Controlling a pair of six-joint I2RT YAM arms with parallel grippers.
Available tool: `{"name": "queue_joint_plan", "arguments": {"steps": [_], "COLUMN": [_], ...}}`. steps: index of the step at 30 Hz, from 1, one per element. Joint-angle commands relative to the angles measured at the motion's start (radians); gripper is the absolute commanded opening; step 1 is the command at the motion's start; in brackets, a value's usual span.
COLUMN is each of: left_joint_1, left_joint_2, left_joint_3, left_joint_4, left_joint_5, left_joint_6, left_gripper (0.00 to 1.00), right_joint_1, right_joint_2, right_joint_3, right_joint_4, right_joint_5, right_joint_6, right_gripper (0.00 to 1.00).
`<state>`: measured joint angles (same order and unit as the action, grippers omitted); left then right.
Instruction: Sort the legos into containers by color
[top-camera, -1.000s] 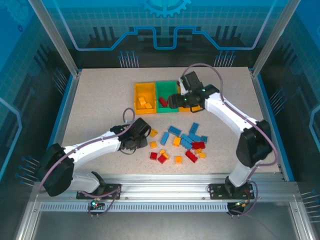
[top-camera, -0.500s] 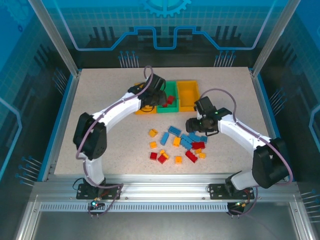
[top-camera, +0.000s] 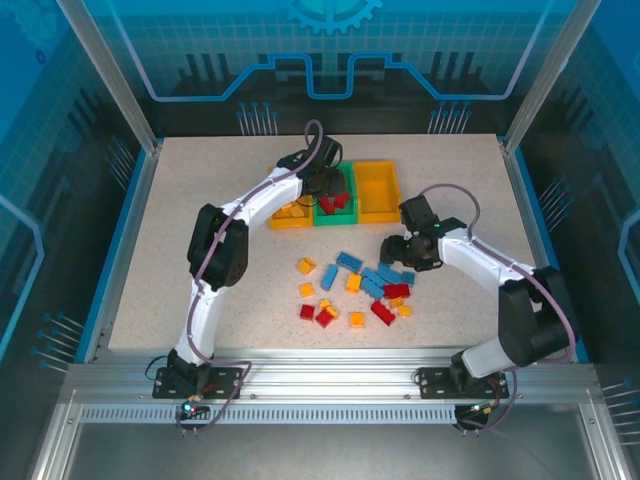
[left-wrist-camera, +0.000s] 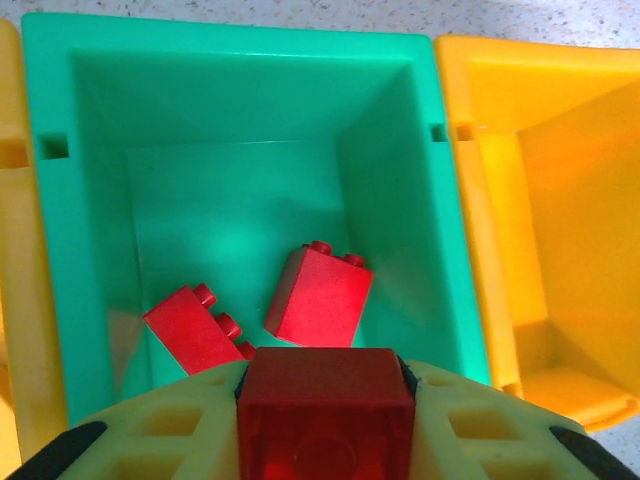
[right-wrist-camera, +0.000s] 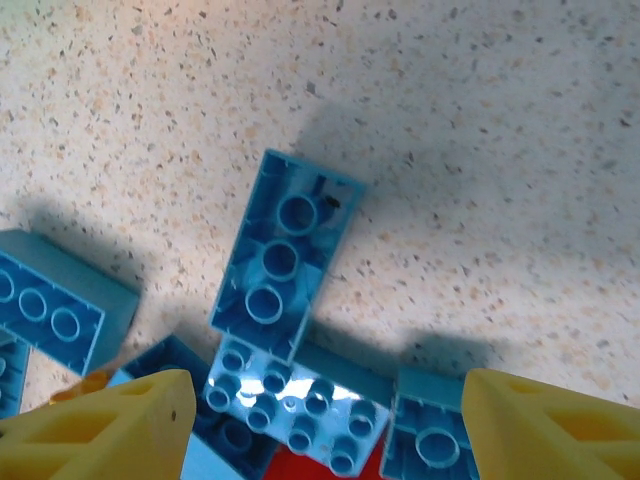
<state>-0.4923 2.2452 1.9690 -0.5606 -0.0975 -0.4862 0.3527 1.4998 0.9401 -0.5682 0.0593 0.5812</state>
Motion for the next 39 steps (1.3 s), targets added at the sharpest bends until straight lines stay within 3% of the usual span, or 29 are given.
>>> {"name": "queue_joint_plan", "arguments": {"steps": [1, 9, 14, 30, 39], "left_joint_1": [0.009, 0.006, 0.007, 0.006, -0.006], "left_joint_2": [0.013, -0.061, -0.175, -0.602, -0.723], "left_joint_3": [0.039, -0.032, -0.150, -0.642, -0.860], "left_joint_4": [-0.028, -0.001, 0.069, 0.210, 0.180], "left_joint_5": [0.010, 0.015, 0.024, -0.022, -0.038], "left_joint_6": [0.029, 0.027, 0.008, -0.027, -0.054], "left_gripper": [0.40, 0.66, 0.73, 0.78, 0.78], "right_joint_1": [-0.008, -0.008, -0.008, -0.008, -0.007], "right_joint_2": [0.061, 0.165, 0.227, 0.327, 0.233], "right_joint_3": [0.061, 0.128, 0.162, 0.256, 0.452], "right_joint_4": [0.011, -0.025, -0.039, -0.072, -0.132], "right_joint_5": [-0.023, -0.033, -0.032, -0.028, 0.001], "right_joint_6": [0.032, 0.045, 0.043, 0.016, -0.050], "right_gripper": [0.72, 0.70, 0.65, 0.30, 0.30]}}
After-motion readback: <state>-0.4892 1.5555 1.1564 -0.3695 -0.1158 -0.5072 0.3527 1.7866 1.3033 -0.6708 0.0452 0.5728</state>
